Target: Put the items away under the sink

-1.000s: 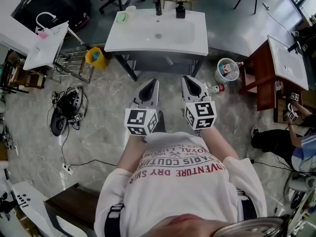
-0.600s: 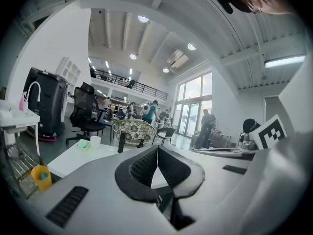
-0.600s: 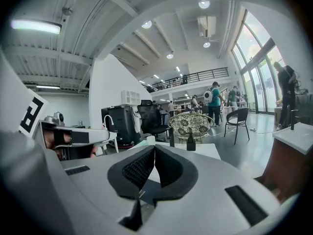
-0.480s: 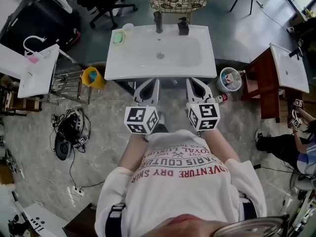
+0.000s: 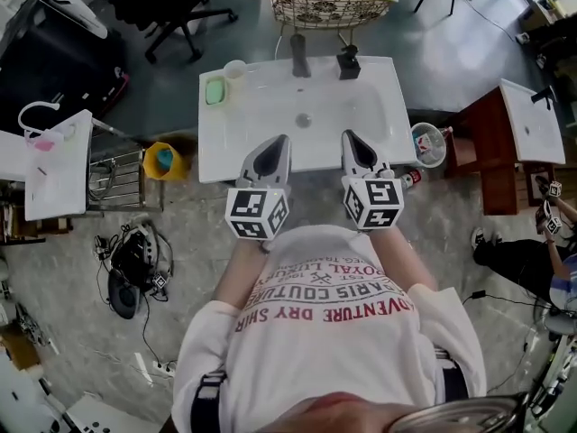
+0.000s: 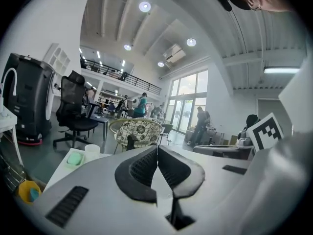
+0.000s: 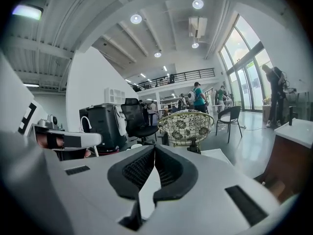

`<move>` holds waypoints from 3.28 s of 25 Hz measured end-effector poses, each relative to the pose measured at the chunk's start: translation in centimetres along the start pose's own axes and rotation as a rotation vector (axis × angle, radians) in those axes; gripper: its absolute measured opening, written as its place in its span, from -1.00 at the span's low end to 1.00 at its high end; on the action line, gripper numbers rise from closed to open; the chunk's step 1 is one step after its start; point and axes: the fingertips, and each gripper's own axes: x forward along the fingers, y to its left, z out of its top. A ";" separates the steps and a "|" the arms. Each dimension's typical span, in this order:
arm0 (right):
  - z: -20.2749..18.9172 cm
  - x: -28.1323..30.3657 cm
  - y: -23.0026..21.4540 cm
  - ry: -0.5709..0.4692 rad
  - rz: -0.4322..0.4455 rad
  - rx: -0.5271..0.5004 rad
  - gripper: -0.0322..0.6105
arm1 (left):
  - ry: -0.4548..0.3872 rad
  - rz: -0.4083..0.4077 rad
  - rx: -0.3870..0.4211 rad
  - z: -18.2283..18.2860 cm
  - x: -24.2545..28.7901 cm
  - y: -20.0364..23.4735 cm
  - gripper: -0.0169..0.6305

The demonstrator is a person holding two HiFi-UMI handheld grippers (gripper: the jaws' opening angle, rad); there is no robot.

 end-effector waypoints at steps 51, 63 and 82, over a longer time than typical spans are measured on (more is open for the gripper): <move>-13.4 32.4 -21.0 0.248 -0.145 -0.026 0.32 | 0.269 0.113 -0.088 -10.9 25.1 12.3 -0.88; -14.9 34.0 -21.5 0.273 -0.195 -0.095 0.31 | 0.281 0.128 -0.102 -11.5 25.4 13.1 -0.88; -13.2 31.4 -20.4 0.250 -0.087 -0.076 0.27 | 0.283 0.114 -0.086 -11.3 23.8 11.9 -0.88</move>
